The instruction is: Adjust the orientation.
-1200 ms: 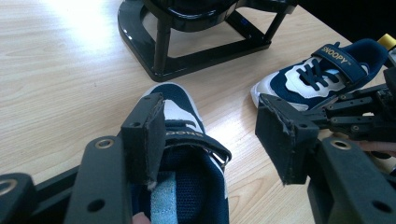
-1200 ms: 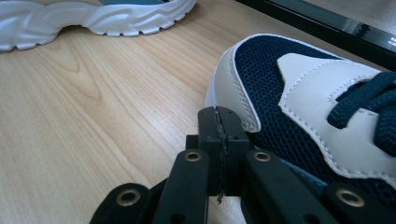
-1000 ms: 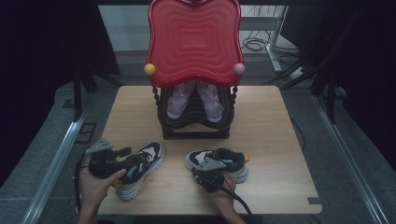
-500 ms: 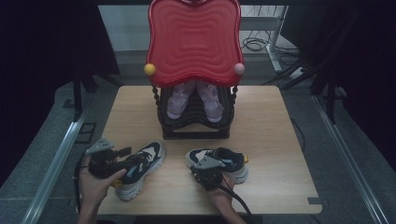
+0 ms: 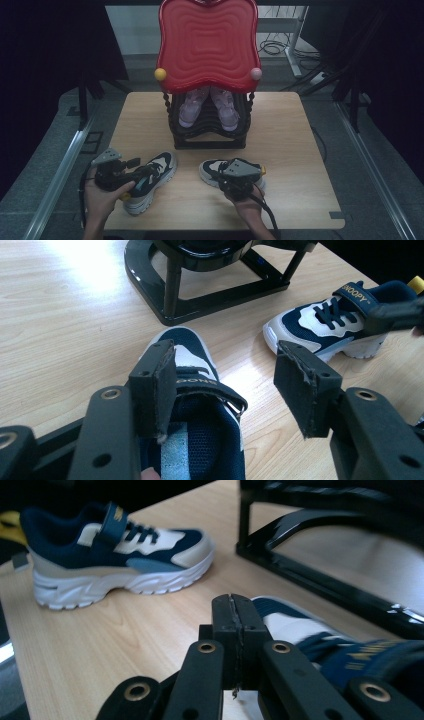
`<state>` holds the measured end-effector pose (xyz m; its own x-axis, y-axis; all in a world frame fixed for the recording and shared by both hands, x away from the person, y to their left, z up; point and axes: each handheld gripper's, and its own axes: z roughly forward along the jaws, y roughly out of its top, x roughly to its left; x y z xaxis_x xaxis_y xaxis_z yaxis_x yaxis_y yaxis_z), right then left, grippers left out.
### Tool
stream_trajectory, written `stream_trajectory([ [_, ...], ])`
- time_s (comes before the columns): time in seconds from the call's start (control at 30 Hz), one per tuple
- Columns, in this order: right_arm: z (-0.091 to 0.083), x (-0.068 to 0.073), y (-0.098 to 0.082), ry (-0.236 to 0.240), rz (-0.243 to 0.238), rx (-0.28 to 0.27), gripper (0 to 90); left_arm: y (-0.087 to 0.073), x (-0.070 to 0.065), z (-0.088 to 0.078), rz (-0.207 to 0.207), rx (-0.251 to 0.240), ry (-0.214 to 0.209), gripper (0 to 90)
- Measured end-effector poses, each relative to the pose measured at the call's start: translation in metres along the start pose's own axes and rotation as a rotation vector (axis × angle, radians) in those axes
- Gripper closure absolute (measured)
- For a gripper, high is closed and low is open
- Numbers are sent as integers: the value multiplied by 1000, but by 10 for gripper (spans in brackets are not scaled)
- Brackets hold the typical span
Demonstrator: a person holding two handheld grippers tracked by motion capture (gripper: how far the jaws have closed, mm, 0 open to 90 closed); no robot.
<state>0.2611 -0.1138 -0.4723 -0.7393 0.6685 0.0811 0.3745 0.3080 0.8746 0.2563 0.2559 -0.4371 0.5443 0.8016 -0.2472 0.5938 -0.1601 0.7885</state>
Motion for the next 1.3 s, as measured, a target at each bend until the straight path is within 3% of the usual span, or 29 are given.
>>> stream_trajectory([
  [0.4, -45, -51, 4, -88, 72, -68, 897, -1, -1, 4, 2, 11, -3, 424],
  [0.73, -69, -78, -1, -129, 112, -108, 897, -1, 0, 6, 0, 19, -5, 424],
  [1.03, -74, -113, -21, -189, 180, -81, 897, -2, 1, 8, -1, 23, -5, 424],
  [1.3, -70, -130, -35, -177, 206, -35, 897, -2, 1, 8, -1, 26, -4, 423],
])
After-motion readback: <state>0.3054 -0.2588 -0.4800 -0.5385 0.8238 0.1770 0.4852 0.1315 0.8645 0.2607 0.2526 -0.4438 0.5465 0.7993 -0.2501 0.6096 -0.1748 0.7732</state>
